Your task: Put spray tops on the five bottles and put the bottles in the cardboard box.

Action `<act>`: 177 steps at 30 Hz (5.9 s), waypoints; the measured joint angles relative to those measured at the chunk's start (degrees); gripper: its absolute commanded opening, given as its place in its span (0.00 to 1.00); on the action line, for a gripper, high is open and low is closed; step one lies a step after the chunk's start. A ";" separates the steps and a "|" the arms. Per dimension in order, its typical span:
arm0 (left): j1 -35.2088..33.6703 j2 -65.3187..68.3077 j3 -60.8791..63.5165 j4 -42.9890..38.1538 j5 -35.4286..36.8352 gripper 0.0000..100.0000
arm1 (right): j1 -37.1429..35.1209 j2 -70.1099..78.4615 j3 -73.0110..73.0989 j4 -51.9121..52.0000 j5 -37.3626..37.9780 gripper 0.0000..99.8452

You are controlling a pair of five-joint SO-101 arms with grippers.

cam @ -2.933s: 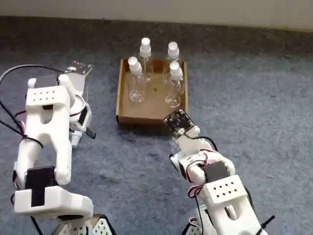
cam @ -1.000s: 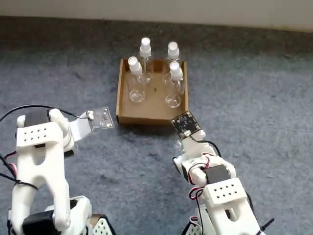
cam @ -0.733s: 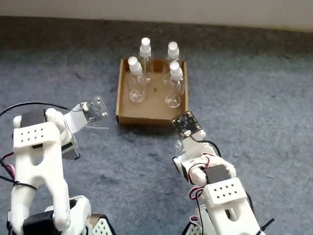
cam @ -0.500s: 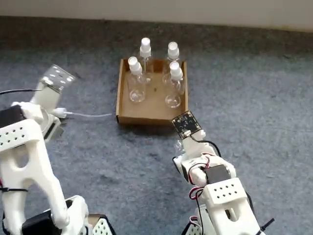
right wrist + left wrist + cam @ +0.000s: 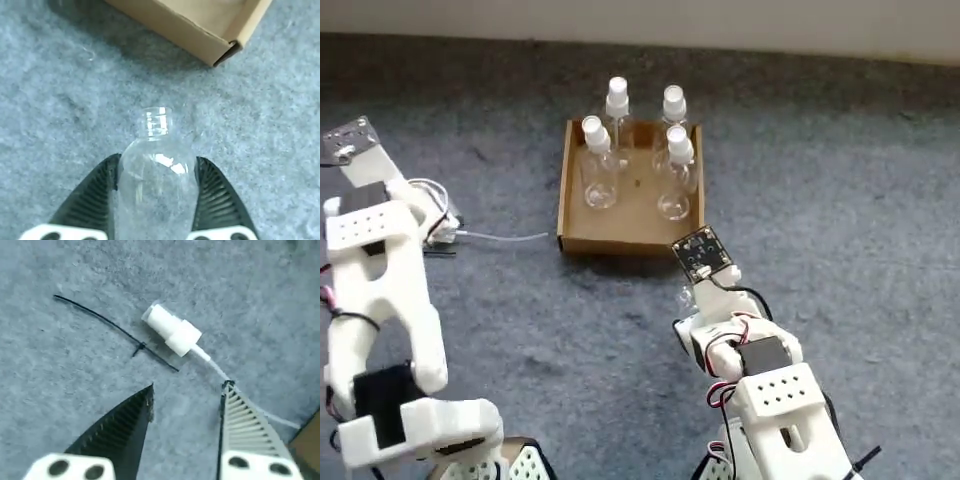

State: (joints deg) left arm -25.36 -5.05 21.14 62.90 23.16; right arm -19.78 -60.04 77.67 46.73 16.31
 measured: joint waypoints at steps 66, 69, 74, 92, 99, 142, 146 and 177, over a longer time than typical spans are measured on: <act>-0.70 19.87 -42.90 30.95 -24.09 0.00 | 0.00 0.00 0.00 0.00 0.00 0.00; 1.85 18.37 -38.77 33.85 -42.99 0.00 | 0.00 0.00 0.00 0.00 0.00 0.00; 6.07 18.37 -26.90 32.09 -62.24 0.00 | 0.00 0.00 0.00 0.00 0.00 0.00; 10.99 18.37 -1.49 16.00 -75.69 0.13 | 0.00 0.00 0.00 0.00 0.00 0.00; 6.07 15.65 -1.32 14.07 -75.52 0.15 | 0.00 0.00 0.00 0.00 0.00 0.00; 6.51 6.68 4.66 5.63 -69.27 0.00 | 0.18 0.00 0.00 -2.55 0.00 0.00; 6.51 -5.10 3.34 13.63 -65.05 0.00 | 0.44 -0.09 0.00 -2.55 0.00 0.00; 42.64 -50.55 -13.19 -1.67 -13.63 0.00 | -23.65 -42.64 3.78 -2.81 -5.54 0.00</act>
State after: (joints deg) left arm 17.27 -55.60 7.96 61.23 9.54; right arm -43.43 -102.68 81.45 43.91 10.77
